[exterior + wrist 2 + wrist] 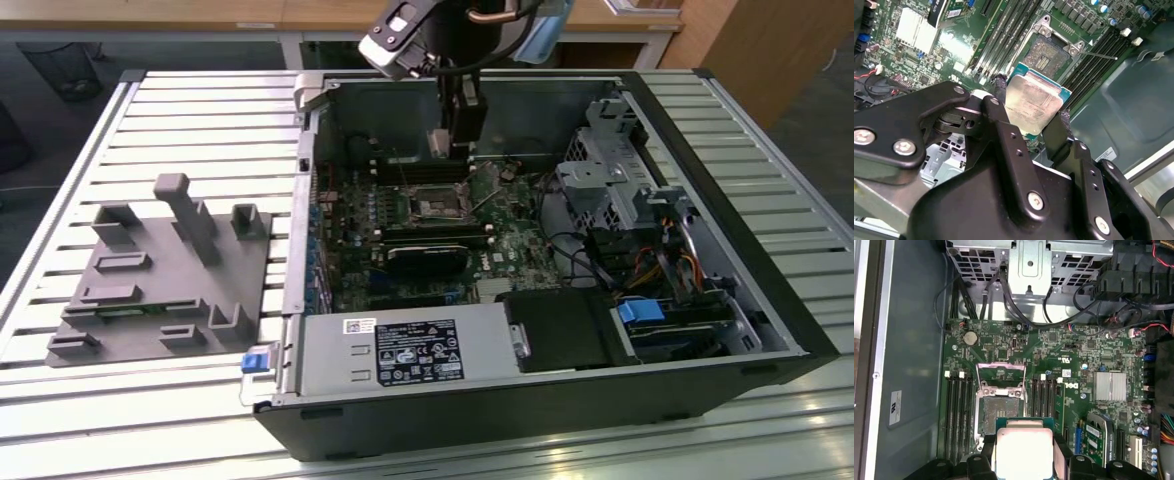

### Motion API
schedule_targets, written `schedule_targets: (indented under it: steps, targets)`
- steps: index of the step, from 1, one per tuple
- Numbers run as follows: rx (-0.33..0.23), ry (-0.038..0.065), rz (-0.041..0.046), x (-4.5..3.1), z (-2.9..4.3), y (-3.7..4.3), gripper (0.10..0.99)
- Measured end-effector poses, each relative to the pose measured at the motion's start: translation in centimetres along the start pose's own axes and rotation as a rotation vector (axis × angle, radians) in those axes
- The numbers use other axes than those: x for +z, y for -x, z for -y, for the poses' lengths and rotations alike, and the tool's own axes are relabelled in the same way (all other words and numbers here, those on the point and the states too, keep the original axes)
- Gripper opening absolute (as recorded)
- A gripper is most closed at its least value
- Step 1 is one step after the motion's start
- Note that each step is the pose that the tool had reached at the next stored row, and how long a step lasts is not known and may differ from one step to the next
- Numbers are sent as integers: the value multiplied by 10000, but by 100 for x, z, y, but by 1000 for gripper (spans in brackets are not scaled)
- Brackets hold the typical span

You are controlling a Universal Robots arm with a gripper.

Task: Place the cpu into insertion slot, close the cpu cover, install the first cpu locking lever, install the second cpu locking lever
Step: 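Place the cpu into insertion slot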

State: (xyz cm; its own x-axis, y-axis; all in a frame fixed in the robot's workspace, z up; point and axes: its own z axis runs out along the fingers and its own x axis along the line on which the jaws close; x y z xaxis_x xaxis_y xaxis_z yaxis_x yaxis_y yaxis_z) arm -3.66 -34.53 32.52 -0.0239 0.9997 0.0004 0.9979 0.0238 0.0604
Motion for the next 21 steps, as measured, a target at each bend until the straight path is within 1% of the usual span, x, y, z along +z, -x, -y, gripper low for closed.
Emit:
schedule_targets:
  steps: [9, 21]
  targets:
    - [-3, -15, 31, 22, 1, 0, 541]
    - [-3, -22, 34, 65, 4, 0, 541]
